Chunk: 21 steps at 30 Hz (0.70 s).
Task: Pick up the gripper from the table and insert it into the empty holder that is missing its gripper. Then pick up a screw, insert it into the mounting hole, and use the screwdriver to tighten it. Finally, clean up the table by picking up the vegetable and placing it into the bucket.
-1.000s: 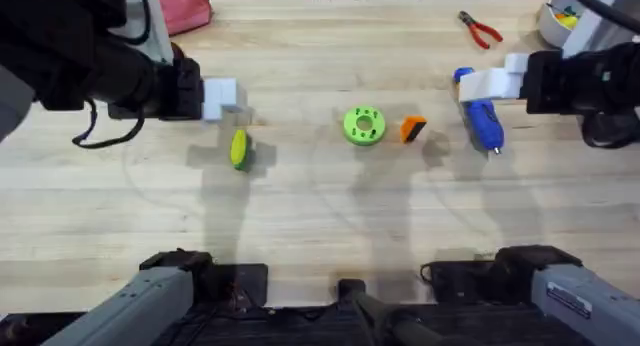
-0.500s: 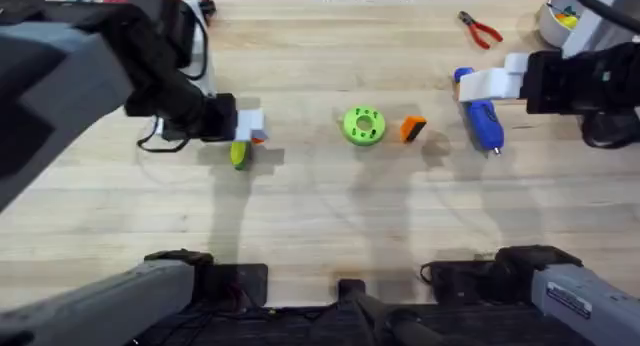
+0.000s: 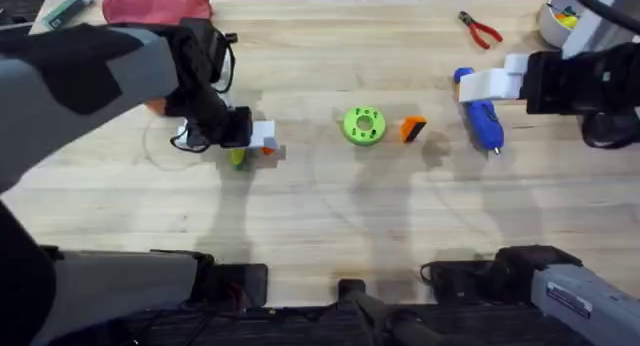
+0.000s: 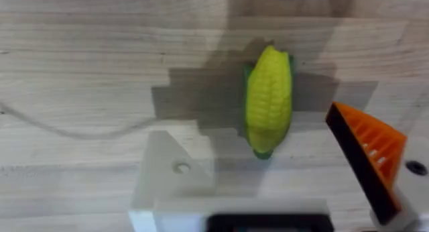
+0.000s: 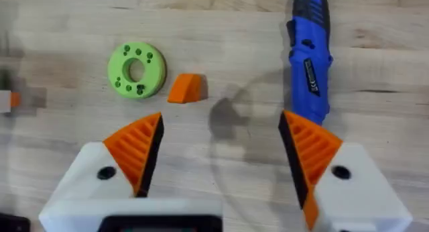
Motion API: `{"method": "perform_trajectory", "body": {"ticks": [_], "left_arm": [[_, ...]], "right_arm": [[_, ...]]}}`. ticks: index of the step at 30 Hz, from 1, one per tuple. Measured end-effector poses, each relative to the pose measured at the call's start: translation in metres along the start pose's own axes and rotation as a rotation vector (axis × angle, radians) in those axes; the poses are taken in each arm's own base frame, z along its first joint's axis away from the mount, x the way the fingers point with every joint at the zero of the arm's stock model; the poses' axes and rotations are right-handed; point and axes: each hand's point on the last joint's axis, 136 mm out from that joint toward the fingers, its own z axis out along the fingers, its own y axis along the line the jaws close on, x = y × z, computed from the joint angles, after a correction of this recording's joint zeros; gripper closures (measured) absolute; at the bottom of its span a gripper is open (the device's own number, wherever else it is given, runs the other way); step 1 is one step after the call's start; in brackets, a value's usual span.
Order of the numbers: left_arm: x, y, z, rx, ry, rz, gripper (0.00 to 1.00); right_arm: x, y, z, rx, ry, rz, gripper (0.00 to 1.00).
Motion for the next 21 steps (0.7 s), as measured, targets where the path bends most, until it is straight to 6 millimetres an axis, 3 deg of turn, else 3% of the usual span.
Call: {"method": "perform_trajectory", "body": {"ticks": [11,14,18,20,21], "left_arm": [[-0.0012,0.0053,0.0115,-0.029,0.014,0.03,0.003],[-0.0014,0.0051,0.0112,-0.027,0.013,0.033,0.043],[-0.0019,0.0029,0.0113,-0.018,0.011,0.039,0.175],[-0.0018,0.0019,0.0113,-0.014,0.011,0.038,0.338],[-0.0019,0.0009,0.0113,-0.008,0.011,0.041,0.479]], "right_arm": [[0.0001,0.0,0.0001,0.0,0.0,0.0,0.01],[0.0002,0.0,0.0001,0.0,0.001,0.0,0.01],[0.0002,0.0,0.0001,0.0,0.001,0.0,0.01],[0.0003,0.0,0.0001,0.0,0.001,0.0,0.01],[0.0002,0.0,0.0001,0.0,0.001,0.0,0.01]]}}
